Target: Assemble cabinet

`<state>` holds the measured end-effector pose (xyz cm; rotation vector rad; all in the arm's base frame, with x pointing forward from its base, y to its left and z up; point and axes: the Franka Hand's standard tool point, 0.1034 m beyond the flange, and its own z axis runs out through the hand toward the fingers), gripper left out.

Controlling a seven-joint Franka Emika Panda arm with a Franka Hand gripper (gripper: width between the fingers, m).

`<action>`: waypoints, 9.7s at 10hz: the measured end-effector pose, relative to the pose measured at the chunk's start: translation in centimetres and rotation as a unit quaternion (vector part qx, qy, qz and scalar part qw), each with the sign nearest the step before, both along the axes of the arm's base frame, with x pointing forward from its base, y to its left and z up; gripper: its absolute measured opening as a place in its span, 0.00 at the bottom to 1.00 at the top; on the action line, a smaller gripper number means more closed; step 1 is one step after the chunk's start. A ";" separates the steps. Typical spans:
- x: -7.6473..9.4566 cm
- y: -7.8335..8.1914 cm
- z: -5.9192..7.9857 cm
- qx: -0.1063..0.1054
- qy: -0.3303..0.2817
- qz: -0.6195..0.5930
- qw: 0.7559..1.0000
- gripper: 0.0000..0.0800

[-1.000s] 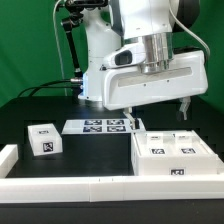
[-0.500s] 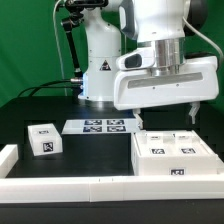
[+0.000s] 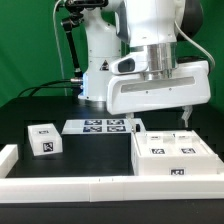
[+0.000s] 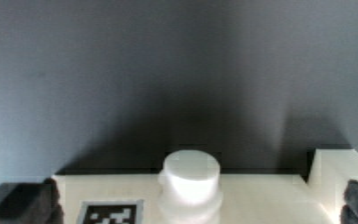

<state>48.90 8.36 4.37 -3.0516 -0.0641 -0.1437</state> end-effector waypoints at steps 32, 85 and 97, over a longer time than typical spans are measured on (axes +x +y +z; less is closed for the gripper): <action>1.8 -0.3 1.4 -0.019 -0.008 0.019 1.000 0.00; -7.9 -23.7 -0.4 -0.045 0.066 0.191 0.978 1.00; -8.2 -24.2 -3.4 -0.053 0.072 0.192 0.977 0.86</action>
Offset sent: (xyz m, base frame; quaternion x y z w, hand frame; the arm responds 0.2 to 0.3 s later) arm 0.0179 -0.0094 -0.0199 -0.0568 -0.0211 0.0439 0.9972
